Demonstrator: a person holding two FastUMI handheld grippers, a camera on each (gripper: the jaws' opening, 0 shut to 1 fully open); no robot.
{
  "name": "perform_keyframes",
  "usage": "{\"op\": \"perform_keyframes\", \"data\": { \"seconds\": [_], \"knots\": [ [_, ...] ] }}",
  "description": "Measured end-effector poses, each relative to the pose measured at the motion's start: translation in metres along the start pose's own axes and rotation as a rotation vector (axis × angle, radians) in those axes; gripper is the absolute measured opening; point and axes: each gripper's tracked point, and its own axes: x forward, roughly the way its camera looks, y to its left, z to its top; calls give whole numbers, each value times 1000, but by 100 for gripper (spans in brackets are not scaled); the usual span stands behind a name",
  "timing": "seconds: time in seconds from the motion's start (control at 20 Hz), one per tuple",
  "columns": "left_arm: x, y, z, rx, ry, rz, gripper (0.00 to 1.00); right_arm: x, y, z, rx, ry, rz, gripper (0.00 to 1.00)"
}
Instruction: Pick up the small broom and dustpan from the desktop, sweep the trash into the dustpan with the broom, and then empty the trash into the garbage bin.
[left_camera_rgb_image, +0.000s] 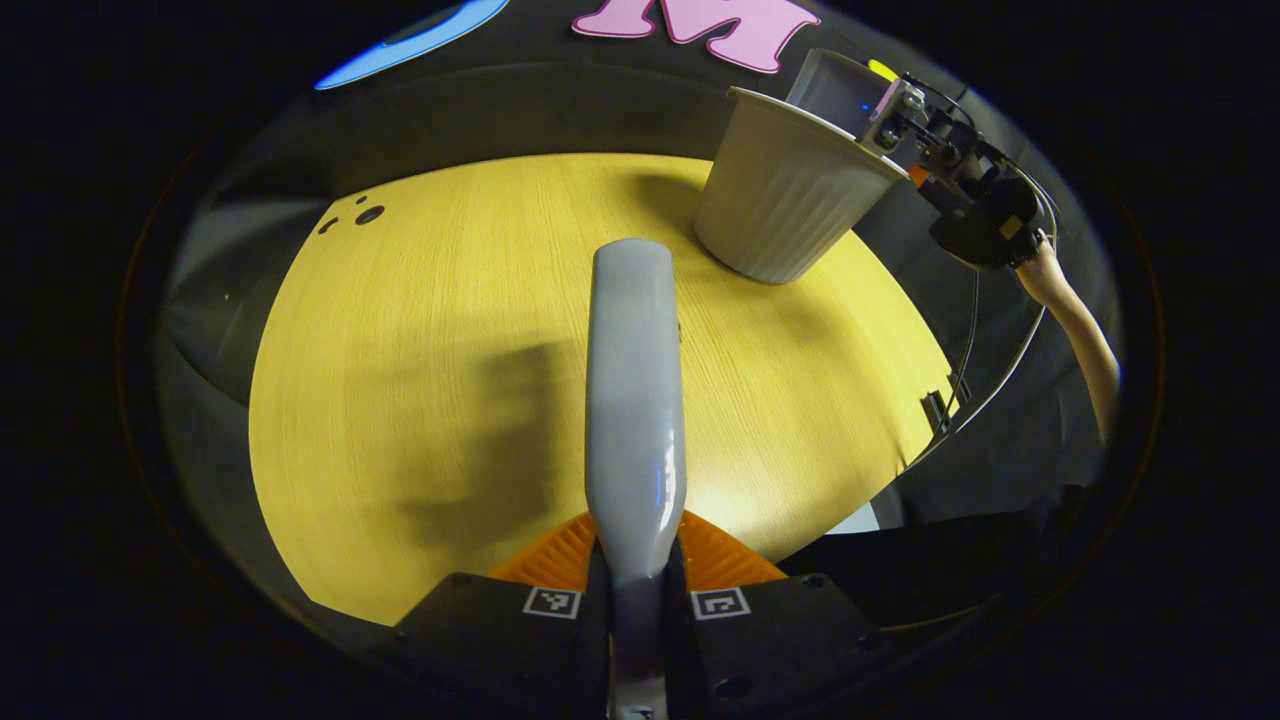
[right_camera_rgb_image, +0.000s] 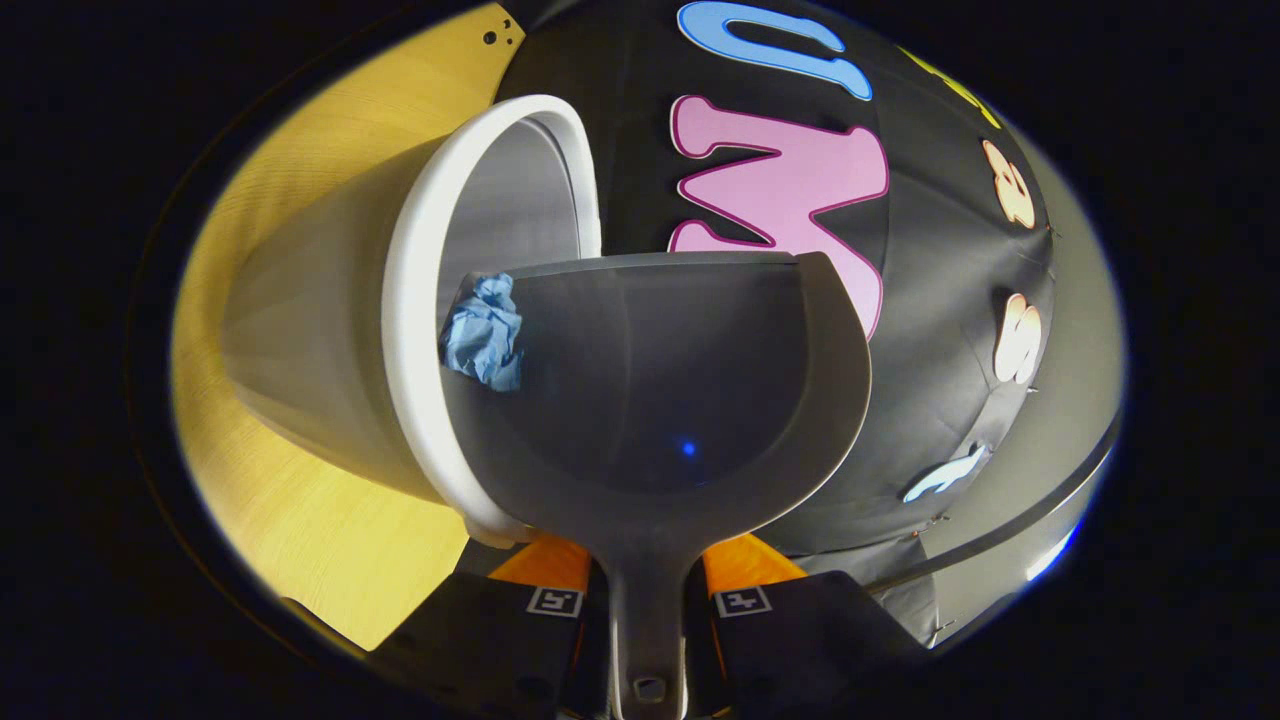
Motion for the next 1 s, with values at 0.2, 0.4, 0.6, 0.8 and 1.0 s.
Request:
{"op": "perform_keyframes", "data": {
  "seconds": [0.2, 0.4, 0.6, 0.8, 1.0],
  "knots": [
    [-2, 1, 2, 6, -11, 11, 26, 1, 1, 0, 21, 0, 24, 33],
    [-5, 3, 8, 2, -40, 39, 26, -1, 4, -4, 176, 21, 106, 33],
    [-19, 19, 24, -32, -132, 94, 26, -9, -19, 0, 445, 49, 177, 33],
    [-32, 40, 34, -75, -209, 167, 26, -46, -46, 24, 728, 0, 269, 33],
    [-42, 51, 26, -180, -230, 156, 26, -84, -63, 73, 913, -47, 423, 33]
  ]
}}
